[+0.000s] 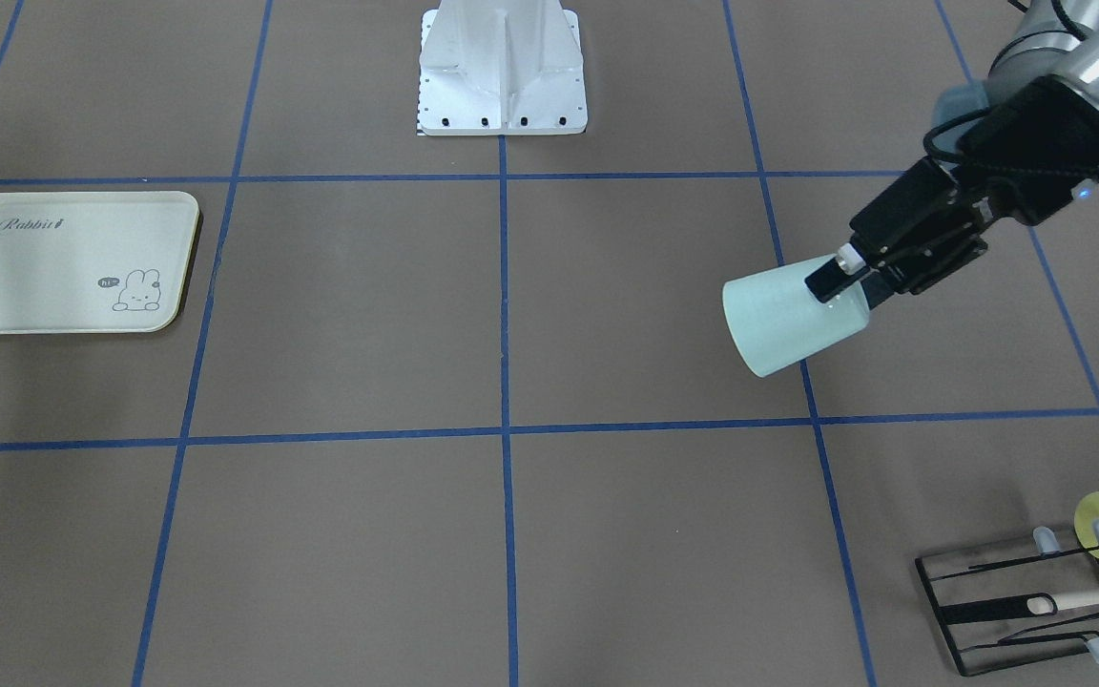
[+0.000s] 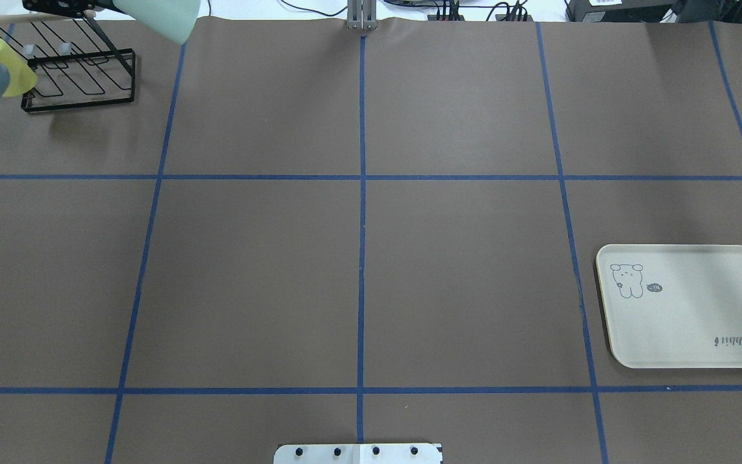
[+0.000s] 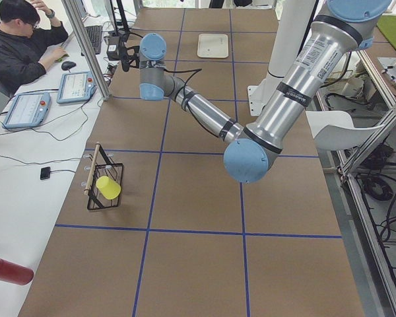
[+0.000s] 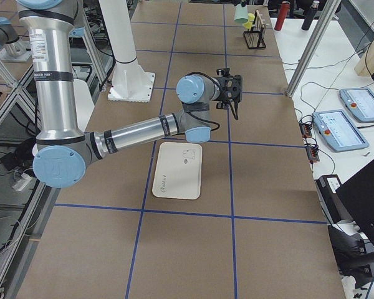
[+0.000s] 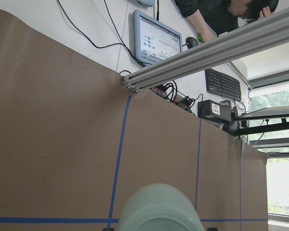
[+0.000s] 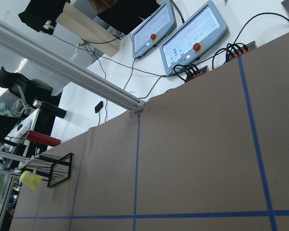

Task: Left arm grabs green cup and hands to right arm on tray

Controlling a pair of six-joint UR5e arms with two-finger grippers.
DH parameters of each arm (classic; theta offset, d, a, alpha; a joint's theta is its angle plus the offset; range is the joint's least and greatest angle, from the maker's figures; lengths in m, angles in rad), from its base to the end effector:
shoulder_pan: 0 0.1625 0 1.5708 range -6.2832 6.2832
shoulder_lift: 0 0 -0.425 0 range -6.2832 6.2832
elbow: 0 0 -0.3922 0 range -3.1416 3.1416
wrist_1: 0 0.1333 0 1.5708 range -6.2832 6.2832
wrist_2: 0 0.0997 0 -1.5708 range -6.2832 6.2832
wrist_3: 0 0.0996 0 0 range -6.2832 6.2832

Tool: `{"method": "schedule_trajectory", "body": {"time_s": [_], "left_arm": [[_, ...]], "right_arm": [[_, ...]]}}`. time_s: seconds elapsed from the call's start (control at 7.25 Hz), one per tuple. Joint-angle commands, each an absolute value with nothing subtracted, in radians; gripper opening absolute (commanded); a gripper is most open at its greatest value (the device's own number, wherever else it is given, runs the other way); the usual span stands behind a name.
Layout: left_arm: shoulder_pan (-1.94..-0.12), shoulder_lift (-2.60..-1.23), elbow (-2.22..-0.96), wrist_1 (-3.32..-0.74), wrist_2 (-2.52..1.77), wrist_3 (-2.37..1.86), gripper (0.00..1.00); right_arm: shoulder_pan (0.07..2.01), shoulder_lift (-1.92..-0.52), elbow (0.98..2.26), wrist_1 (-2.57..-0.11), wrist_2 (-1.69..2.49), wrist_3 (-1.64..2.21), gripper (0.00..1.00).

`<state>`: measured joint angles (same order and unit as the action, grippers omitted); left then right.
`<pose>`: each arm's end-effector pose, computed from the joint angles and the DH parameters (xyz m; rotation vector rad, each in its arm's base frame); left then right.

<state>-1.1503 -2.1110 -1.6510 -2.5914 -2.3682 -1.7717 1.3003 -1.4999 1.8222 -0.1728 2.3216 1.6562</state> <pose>0.1883 -0.5731 0.1946 0.1639 1.6254 -0.3865 -0.0597 -0.4600 0.3528 0.4693 -1.6291 0.3958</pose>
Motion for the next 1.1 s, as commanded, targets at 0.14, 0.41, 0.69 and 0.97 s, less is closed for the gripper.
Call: {"method": "schedule_trajectory", "body": {"time_s": [0.14,0.41,0.69,0.97], "left_arm": [[-1.082,-2.114,-1.724,-2.675,-2.344,-1.966,0.0],[-1.005,-2.129,-1.778,-2.678,-2.344,-2.058,0.0],[-0.974,-2.157,-1.805,-2.677,-2.344,-2.121,0.0],[-0.944,-2.168,-1.812,-2.678,-2.345,-2.181,0.0]], "right_arm": [[1.148,-1.465,1.83,0.064,2.107,1.866,0.99],[0.961,-1.451,1.83,0.167,1.886,1.87,0.99],[0.8,-1.379,1.832,0.178,1.699,1.87,0.99],[0.679,-1.28,1.835,0.176,1.576,1.874,0.99]]}}
